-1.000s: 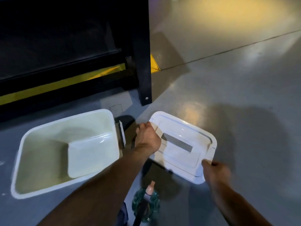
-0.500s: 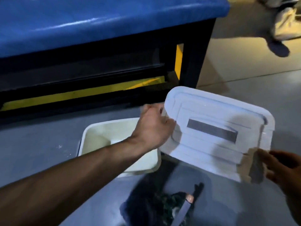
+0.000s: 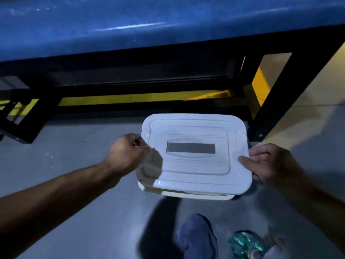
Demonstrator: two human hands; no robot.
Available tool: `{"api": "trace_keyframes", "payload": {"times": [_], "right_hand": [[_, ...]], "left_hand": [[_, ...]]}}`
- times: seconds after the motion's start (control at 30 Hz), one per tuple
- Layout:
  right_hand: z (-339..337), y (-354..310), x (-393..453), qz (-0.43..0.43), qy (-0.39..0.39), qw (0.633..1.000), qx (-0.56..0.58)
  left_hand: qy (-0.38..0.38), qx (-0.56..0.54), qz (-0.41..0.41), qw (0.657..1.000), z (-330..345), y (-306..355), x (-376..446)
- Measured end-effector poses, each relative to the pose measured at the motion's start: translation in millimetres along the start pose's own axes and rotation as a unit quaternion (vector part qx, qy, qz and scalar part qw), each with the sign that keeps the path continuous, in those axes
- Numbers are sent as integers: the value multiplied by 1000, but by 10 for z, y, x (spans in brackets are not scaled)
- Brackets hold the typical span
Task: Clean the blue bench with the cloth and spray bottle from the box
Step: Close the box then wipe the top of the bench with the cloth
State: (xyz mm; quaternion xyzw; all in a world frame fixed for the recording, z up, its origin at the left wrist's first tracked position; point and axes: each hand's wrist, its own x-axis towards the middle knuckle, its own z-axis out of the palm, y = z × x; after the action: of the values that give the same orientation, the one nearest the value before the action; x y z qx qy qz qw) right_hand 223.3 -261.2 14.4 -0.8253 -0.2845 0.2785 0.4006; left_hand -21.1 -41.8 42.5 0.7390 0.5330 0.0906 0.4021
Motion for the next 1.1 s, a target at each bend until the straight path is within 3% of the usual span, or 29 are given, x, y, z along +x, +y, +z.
{"api": "trace_keyframes", "payload": {"times": [0.17,0.37,0.63,0.77,0.87,1.0,1.1], "right_hand": [[290,61,50,-33,-14,999,-18],[444,465,175,-40,-30,990,-128],[514,403,215,-39,26,988,-148],[512,461,229,-30,9,980,-195],[484,333,99,-111,52,966,-226],[658,-119,-348,-171,-89,968,-163],[1044,-226,-643,-185,-268,905,-274]], "left_hand": [[-13,-28,-39,999,36,-367,147],[-15,-9,-6,1000,242,-624,237],[-5,52,17,998,323,-821,316],[3,66,25,997,318,-788,294],[4,70,19,997,272,-749,254],[17,40,10,999,239,-863,98],[4,32,36,999,235,-937,-91]]}}
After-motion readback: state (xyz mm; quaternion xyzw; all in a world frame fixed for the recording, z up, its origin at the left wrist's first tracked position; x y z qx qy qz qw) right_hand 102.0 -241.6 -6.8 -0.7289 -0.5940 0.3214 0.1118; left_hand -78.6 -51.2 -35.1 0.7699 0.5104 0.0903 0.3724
